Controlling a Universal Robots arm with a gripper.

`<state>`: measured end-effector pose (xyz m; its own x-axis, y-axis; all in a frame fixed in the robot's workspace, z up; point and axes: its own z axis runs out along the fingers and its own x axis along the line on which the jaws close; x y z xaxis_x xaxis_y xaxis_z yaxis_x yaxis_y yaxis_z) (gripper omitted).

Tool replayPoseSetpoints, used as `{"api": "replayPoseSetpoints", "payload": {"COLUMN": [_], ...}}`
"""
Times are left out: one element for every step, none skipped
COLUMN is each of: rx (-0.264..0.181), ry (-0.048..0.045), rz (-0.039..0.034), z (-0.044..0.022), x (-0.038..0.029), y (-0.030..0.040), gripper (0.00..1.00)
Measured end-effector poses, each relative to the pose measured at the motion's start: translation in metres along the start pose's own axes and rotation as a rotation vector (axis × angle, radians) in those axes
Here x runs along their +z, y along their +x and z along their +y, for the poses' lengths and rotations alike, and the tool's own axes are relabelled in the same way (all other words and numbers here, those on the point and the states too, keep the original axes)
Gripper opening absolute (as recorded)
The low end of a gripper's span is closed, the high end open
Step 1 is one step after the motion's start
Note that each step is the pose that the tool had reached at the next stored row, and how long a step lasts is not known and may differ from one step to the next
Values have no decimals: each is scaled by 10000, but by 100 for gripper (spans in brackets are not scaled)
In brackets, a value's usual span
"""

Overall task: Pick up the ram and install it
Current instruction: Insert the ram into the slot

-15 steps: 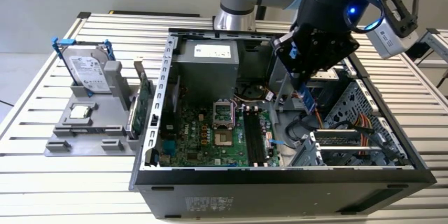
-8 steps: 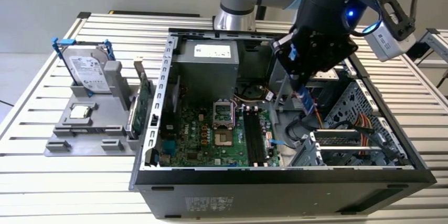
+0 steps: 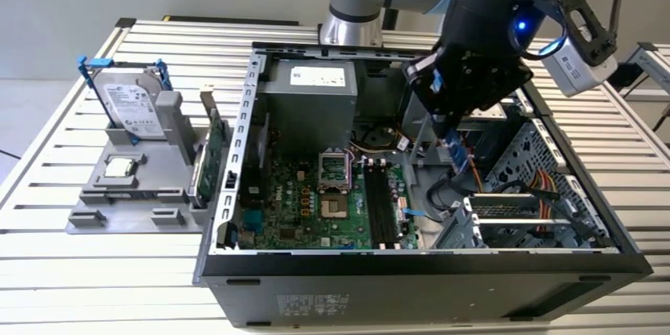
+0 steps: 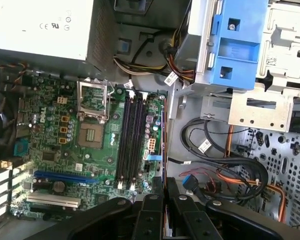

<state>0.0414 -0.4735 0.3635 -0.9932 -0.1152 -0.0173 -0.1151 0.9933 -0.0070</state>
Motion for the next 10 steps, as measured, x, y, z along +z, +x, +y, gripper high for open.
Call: {"api": "replayPoseSetpoints", "payload": {"rx": [0,0,0,1,1,2,3,3,2,3], "ry": [0,1,0,0,0,0,1,1,1,2], "rz": [0,0,0,1,0,0,0,0,1,1], "z": [1,2,3,3,3,4,3,4,4,4], "x": [8,16,24,32,41,48,55,62,69,76], "y": [0,0,0,0,0,1,1,1,1,2], "gripper": [0,0,0,0,0,0,0,0,0,0]}}
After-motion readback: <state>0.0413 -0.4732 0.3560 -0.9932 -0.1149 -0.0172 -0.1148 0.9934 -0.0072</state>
